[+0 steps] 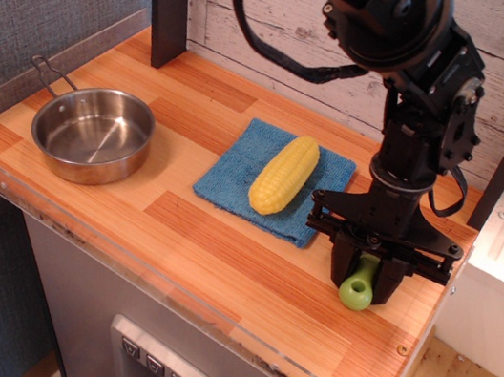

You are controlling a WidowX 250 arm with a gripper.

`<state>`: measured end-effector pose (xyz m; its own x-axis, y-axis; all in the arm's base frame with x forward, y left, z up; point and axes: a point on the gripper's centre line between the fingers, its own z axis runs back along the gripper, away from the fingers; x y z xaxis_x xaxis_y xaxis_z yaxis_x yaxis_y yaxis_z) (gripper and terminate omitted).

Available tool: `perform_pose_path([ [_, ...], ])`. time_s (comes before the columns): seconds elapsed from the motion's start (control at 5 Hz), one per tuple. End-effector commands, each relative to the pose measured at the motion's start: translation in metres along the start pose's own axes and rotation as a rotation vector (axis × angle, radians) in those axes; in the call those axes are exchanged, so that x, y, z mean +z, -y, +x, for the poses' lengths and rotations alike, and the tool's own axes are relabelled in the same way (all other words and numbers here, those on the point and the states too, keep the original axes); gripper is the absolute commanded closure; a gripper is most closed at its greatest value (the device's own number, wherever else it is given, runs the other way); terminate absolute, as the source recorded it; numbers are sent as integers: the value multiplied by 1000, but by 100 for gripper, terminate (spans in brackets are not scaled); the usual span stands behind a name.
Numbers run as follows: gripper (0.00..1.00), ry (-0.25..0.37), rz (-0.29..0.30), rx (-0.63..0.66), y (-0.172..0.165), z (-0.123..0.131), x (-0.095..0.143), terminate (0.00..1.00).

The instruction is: Move the spatula to the right side of the table

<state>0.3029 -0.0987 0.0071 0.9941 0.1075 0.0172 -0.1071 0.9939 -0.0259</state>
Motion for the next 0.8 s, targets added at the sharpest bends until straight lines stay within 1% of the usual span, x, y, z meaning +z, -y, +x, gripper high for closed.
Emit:
perform_pose_path([
  [0.0, 0, -25, -40, -156, 7, -7, 5, 0],
  [0.2, 0, 59, -99, -248, 11, -4, 36, 0],
  [0.4, 0, 170, -91, -299, -6, -9, 86, 0],
  [0.6, 0, 193, -28, -243, -44, -20, 122, 0],
])
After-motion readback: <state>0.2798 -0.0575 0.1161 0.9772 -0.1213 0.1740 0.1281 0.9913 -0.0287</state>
